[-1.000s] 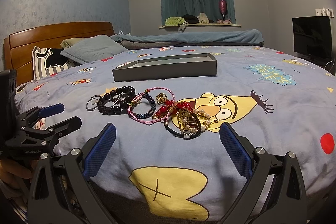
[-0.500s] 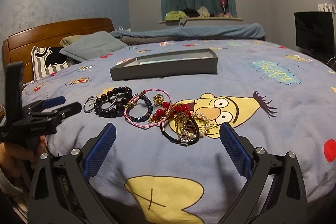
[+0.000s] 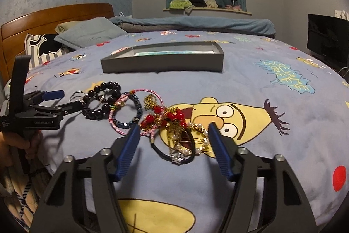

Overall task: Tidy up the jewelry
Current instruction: 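Grasp the silver key ring with the left tool while the right tool grasps red-bead gold jewelry, then carry the silver ring into the gray box and open the left tool while the right releases red beads there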

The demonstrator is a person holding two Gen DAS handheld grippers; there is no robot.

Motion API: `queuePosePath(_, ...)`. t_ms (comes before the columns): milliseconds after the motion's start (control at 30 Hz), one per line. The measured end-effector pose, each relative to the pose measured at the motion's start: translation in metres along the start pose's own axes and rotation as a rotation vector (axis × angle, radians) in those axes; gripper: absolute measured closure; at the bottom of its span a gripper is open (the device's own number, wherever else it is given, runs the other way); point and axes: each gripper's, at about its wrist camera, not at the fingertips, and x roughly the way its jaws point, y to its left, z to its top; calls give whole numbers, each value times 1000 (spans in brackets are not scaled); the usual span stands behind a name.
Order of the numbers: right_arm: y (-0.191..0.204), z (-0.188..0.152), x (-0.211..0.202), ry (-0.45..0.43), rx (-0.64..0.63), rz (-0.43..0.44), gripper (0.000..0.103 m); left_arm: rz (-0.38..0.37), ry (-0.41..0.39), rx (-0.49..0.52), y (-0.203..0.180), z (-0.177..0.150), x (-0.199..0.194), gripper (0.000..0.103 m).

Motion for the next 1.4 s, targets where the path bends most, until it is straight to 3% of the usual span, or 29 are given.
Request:
queuePosePath(67, -1, 0, 3, 8, -10, -15, 66, -16, 4, 8, 0, 3, 4, 8)
queuePosePath(300, -3, 4, 15, 28, -18, -7, 79, -97, 1, 14, 0, 6, 5, 27)
queuePosePath(367, -1, 4, 16, 34, -29, -1, 90, -114, -5, 5, 2, 5, 2, 29)
queuePosePath(600, -3, 7, 7, -19, -32, 8, 93, -133, -11, -42, 15, 3, -6, 28)
queuePosePath(867, -23, 20, -9, -120, 54, 20, 93, -140, 12, -2, 13, 0, -4, 25)
queuePosePath(1133, -29, 23, -13, -142, 82, 31, 93, -98, 58, 59, 5, -2, 8, 25)
queuePosePath(1167, -29, 24, -13, -143, 82, 32, 93, -98, 56, 61, 5, -1, 9, 28)
queuePosePath(1233, -29, 23, -14, -147, 82, 32, 93, -96, 47, 55, 6, 0, 7, 49)
queuePosePath(1400, -32, 26, -18, -163, 90, 29, 94, -118, 19, 26, 12, 2, -1, 52)
